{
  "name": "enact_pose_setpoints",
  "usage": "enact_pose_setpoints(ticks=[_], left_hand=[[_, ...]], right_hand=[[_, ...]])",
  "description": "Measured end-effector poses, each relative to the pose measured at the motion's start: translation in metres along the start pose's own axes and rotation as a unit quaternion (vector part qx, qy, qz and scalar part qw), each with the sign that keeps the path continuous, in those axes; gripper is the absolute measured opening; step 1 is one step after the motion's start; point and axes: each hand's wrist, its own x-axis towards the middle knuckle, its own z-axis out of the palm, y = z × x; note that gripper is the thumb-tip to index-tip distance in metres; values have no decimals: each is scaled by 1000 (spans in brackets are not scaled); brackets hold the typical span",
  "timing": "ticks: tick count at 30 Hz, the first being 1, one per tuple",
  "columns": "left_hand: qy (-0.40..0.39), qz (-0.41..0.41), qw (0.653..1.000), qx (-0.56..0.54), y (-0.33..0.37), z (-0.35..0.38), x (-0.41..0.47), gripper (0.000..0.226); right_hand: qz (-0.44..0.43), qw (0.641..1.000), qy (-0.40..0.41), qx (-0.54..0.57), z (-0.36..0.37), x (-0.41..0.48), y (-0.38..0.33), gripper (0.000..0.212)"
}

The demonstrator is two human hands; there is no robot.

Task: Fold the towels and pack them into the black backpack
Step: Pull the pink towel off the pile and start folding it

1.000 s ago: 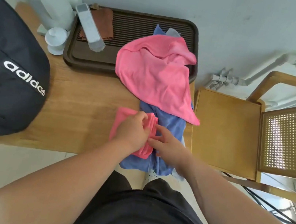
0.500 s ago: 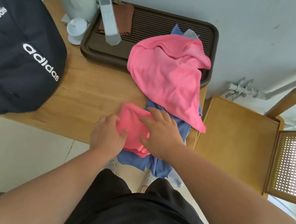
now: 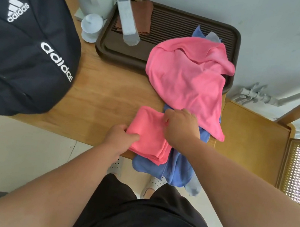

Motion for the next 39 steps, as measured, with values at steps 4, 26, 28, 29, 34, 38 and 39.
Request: enact_pose_setpoints(ticks=[4, 26, 28, 29, 34, 38, 39], left_hand=[[-19, -29, 995, -95, 14, -38, 7, 19], [77, 115, 963, 232, 7, -125, 57, 42], [50, 79, 974, 206, 2, -125, 58, 31], [45, 71, 978, 193, 0, -125, 59, 26], [33, 72, 986, 147, 6, -130, 55, 18], [35, 83, 990, 111, 8, -139, 48, 21], [28, 79, 991, 108, 5, -140, 47, 21]], right_hand=[[29, 981, -2, 192, -3, 6, -27, 18], [260, 923, -75, 275, 20, 32, -107, 25], [255, 925, -86, 269, 23, 33, -111, 25], [255, 923, -86, 273, 24, 32, -112, 26], [241, 922, -45, 298, 19, 25, -117, 29], [241, 907, -9, 345, 12, 15, -113, 14], [245, 901, -14, 358, 12, 12, -111, 13]])
